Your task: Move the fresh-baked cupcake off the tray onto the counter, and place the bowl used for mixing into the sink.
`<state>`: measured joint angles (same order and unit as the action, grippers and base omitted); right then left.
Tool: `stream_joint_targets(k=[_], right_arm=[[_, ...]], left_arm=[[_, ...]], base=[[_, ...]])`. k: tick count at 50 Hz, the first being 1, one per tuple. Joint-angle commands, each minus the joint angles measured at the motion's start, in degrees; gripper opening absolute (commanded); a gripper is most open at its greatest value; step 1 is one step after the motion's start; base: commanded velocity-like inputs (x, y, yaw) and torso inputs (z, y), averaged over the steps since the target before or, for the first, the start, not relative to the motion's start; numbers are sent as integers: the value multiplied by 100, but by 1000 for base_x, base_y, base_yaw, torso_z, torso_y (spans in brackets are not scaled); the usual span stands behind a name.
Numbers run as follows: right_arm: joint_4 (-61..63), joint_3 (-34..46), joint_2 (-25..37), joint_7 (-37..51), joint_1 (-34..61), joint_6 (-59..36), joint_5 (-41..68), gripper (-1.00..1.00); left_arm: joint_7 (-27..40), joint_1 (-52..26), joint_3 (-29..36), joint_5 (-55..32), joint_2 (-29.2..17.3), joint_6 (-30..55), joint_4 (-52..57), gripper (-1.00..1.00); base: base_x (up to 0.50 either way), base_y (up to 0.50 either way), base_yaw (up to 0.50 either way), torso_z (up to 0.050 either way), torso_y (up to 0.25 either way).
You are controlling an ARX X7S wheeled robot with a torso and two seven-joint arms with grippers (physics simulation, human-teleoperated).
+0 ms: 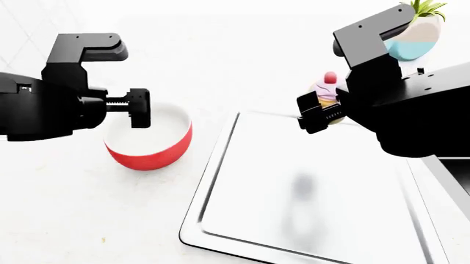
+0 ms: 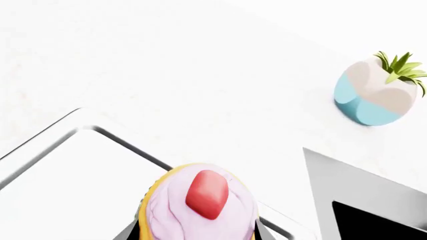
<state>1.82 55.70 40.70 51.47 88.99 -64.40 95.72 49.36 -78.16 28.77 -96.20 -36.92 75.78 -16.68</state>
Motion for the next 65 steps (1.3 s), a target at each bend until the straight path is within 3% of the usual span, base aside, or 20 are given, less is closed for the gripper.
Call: stream_joint_targets(k=[1, 5, 25, 51, 52, 65], right_arm=[[40, -2, 29, -41, -33, 3, -55, -100], [42, 5, 42, -40, -50, 11, -46, -100], [33, 18, 83, 37, -61, 38, 0, -100], [-41, 79, 34, -125, -51, 97, -150, -100], [3, 62, 81, -88, -107, 140, -136, -100], [-27, 82, 51, -122, -88, 167, -182, -100]], left_arm=[[-410, 140, 178, 343, 93, -175, -196, 100], [-696, 173, 283, 625, 87, -315, -343, 100], [-621, 228, 108, 710, -219, -645, -519, 100], [-1305, 711, 457, 728, 52, -575, -521, 100], [-1279, 773, 385, 702, -6, -660, -325, -100], [-1166, 826, 322, 615, -58, -726, -231, -100]], base=[[0, 0, 0, 0, 0], [0, 0, 0, 0, 0], [0, 0, 0, 0, 0], [0, 0, 0, 0, 0], [0, 0, 0, 0, 0], [0, 0, -1, 0, 0]])
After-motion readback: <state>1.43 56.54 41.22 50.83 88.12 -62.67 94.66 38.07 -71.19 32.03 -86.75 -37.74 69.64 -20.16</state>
